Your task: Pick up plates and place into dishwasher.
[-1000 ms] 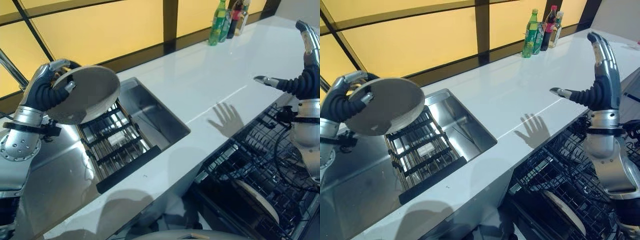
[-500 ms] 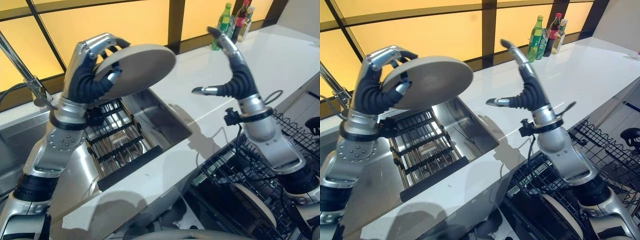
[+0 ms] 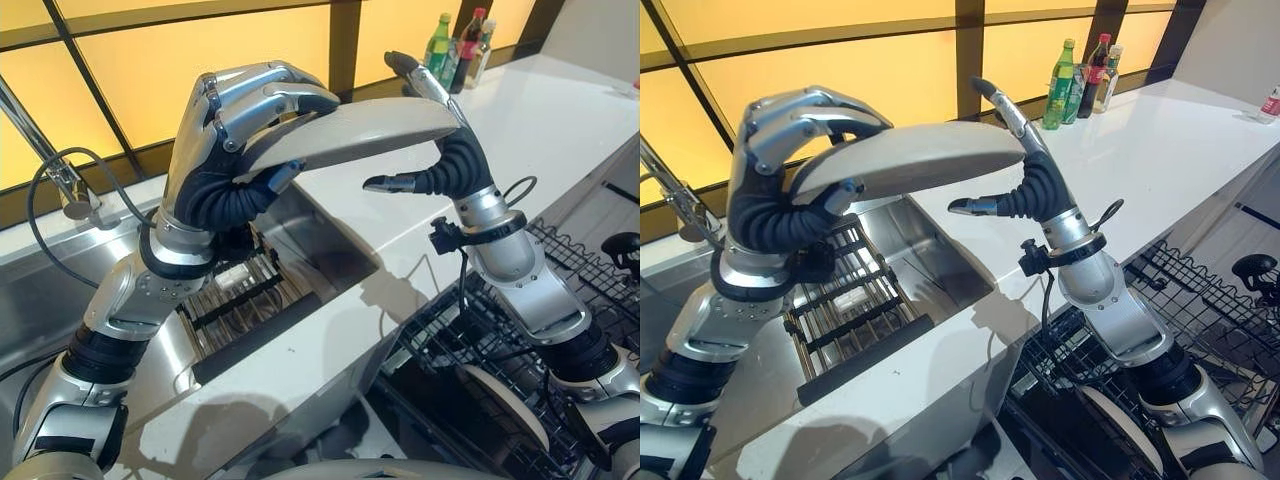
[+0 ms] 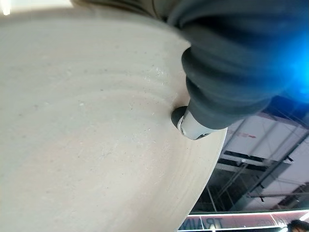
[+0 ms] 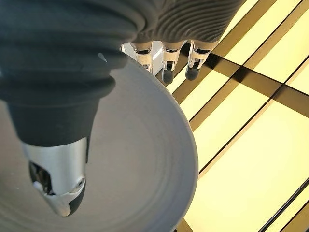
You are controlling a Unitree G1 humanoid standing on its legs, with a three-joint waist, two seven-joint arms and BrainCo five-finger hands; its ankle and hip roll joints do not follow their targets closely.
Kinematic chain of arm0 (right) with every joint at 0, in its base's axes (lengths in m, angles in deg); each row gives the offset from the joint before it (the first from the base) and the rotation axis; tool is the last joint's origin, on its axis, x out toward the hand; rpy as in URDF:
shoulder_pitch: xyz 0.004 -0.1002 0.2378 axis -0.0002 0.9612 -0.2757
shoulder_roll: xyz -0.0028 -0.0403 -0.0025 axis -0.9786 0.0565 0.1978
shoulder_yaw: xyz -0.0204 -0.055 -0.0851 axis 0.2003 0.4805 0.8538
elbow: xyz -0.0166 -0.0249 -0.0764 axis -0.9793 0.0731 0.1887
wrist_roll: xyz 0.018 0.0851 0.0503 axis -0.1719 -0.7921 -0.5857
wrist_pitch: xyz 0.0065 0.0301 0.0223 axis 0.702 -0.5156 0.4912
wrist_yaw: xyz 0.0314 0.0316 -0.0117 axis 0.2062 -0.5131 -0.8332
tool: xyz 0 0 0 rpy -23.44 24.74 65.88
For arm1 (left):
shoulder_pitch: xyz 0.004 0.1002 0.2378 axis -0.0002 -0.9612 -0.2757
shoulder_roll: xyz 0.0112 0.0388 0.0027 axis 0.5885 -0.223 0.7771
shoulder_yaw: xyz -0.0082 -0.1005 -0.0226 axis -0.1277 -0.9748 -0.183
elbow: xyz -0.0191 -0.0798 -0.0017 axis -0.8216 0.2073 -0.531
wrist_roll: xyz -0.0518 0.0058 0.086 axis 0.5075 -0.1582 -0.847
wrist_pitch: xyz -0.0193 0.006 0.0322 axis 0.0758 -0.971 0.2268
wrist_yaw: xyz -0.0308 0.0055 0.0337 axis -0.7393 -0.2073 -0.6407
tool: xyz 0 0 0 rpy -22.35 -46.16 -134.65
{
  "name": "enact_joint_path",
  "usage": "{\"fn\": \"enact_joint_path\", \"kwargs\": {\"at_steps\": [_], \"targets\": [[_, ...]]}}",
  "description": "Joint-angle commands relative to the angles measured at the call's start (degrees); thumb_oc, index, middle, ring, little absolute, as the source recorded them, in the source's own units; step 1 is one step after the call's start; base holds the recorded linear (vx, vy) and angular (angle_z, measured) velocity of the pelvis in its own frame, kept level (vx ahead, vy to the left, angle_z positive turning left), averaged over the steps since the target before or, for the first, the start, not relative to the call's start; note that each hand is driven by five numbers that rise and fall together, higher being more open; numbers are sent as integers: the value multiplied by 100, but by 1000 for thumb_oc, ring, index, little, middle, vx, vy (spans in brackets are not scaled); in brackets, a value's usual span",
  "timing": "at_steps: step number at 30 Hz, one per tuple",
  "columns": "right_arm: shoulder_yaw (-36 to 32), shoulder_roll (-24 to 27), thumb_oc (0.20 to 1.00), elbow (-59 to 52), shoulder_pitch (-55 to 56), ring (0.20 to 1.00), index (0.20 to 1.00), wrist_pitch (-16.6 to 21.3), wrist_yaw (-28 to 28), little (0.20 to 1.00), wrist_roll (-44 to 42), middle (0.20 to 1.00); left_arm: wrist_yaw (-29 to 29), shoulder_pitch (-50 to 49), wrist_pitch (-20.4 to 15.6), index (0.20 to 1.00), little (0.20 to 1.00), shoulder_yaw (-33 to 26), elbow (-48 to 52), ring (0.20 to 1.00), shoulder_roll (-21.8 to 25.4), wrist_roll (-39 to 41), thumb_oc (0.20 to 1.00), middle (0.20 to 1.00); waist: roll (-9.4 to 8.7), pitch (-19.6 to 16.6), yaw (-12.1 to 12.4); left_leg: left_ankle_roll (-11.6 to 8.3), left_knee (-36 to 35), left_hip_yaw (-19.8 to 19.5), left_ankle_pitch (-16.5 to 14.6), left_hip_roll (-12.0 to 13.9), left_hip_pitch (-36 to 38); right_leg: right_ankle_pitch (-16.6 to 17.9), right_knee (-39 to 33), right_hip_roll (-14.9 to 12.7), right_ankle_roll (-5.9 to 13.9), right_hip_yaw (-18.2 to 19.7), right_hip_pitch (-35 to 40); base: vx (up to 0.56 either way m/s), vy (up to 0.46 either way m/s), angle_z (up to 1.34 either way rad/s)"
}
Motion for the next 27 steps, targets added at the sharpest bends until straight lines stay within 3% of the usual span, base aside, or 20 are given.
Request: {"fn": "enact_joint_path", "kwargs": {"at_steps": [1, 8, 12, 16, 20, 21, 22, 27], "targets": [[-21, 157, 1000, -56, -420, 1000, 1000, 232, -54, 1000, -230, 1000, 58, 617, -246, 200, 200, 137, -21, 200, 301, -4, 200, 200, 72, -409, -7, 86, 51, 90, -131, -49, -300, -1199, 1255, -285, 380, 106, -28, 0, 0, 0], [-262, 278, 1000, -71, -243, 1000, 1000, 310, -38, 1000, -340, 1000, 88, 587, -250, 200, 200, -24, -18, 200, 715, 157, 200, 200, 83, -419, 2, 97, 65, 97, -134, -58, -306, -1173, 1249, -318, 402, 99, -35, 4, -1, 0], [-372, 303, 1000, -141, -139, 1000, 1000, 389, -162, 1000, -498, 1000, 169, 430, -297, 200, 200, -174, 21, 200, 748, 298, 200, 200, 78, -415, 19, 95, 87, 98, -139, -56, -320, -1146, 1220, -338, 414, 94, -28, 4, -8, 0], [-434, 174, 1000, -188, -84, 1000, 1000, 792, -517, 1000, -1158, 1000, 281, 346, -381, 200, 200, -181, 0, 200, 703, 400, 200, 200, 64, -403, 25, 108, 112, 91, -165, -62, -317, -1133, 1213, -354, 422, 96, -30, 5, -8, 0], [-458, 127, 1000, -182, -20, 1000, 1000, 772, -587, 1000, -1003, 1000, 365, 316, -397, 200, 200, -174, 21, 200, 669, 467, 200, 200, 57, -418, 10, 113, 120, 98, -167, -61, -311, -1114, 1188, -351, 427, 126, -24, 0, 0, 0], [-466, 137, 827, -182, -5, 827, 827, 771, -599, 827, -995, 827, 359, 313, -405, 200, 200, -170, 14, 200, 674, 476, 200, 200, 58, -423, 8, 113, 122, 102, -166, -60, -313, -1112, 1188, -349, 427, 132, -29, 0, 0, 0], [-500, 169, 200, -172, 25, 200, 200, 762, -610, 200, -1003, 200, 385, 322, -379, 200, 200, -163, 25, 200, 661, 505, 200, 200, 56, -427, -14, 112, 124, 106, -169, -54, -309, -1106, 1175, -344, 423, 149, -28, 0, 0, 0], [-514, 182, 200, -179, 84, 200, 200, 760, -669, 200, -982, 200, 371, 352, -327, 200, 200, -90, 17, 200, 610, 449, 200, 200, 47, -418, -60, 106, 149, 125, -181, -39, -301, -1101, 1163, -327, 412, 199, -23, 1, -4, -1]]}}
